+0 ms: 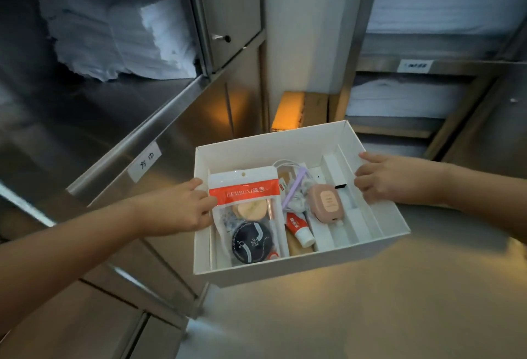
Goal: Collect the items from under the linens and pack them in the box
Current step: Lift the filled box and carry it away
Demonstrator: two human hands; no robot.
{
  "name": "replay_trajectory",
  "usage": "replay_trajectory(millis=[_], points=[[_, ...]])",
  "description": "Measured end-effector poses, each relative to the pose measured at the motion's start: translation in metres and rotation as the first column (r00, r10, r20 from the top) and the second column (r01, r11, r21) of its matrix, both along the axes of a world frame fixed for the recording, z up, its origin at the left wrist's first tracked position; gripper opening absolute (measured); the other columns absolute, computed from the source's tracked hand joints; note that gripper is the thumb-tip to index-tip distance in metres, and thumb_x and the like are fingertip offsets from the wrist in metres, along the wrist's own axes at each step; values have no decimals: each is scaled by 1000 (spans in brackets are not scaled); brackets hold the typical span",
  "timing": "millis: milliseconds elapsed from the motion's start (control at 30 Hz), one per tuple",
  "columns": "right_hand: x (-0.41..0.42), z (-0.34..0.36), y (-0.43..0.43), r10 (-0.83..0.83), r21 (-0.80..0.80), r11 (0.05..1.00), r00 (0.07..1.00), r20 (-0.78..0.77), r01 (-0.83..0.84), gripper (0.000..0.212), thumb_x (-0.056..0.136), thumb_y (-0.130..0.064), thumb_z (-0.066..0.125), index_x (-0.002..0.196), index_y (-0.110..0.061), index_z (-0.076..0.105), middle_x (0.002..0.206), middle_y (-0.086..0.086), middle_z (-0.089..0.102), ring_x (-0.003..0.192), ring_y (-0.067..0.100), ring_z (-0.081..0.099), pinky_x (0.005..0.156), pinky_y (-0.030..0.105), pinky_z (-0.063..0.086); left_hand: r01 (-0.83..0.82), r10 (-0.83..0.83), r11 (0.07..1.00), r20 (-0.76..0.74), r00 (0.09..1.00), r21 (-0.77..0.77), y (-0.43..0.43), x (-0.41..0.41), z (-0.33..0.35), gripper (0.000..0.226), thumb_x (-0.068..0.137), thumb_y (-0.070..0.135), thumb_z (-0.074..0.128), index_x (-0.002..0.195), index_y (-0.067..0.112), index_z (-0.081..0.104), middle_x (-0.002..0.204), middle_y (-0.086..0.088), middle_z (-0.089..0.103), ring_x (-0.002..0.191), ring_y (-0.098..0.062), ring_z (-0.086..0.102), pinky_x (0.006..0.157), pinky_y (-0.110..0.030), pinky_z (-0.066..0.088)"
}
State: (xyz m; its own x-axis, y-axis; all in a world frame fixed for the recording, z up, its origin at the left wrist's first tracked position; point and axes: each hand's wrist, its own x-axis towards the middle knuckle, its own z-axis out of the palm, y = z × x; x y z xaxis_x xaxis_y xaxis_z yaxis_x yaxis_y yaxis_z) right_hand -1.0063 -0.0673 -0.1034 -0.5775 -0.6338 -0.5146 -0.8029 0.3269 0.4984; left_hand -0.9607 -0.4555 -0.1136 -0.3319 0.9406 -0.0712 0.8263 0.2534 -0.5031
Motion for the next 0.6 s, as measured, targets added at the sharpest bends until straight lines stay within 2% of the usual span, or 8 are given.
replay_trajectory(millis=[300, 500, 600], points=[[-70, -15, 56, -125, 1, 992, 992, 13, 125, 31, 98, -12, 32, 111, -27, 55, 128, 0, 44, 126, 21, 35, 114, 42, -4, 82, -80, 996, 67, 995, -26, 52, -117, -8, 41, 44, 6, 90, 76, 9, 64, 75, -9, 60, 62, -22, 60, 65, -42, 56], [-148, -15, 107, -146, -20, 989, 989, 16, 146, 29, 94, -13, 47, 117, -29, 55, 131, 0, 45, 128, 19, 35, 115, 44, -3, 46, -40, 997, 99, 994, -56, 100, -203, -17, 54, 41, 14, 94, 89, 10, 69, 89, -8, 65, 76, -22, 65, 70, -41, 57], [-189, -10, 127, -134, -14, 991, 991, 12, 134, 30, 93, -14, 52, 119, -28, 55, 132, 1, 45, 129, 21, 35, 114, 45, -2, 11, -3, 997, 101, 995, -82, 122, -242, -15, 54, 41, 15, 94, 89, 11, 69, 91, -8, 66, 77, -22, 66, 69, -40, 57]])
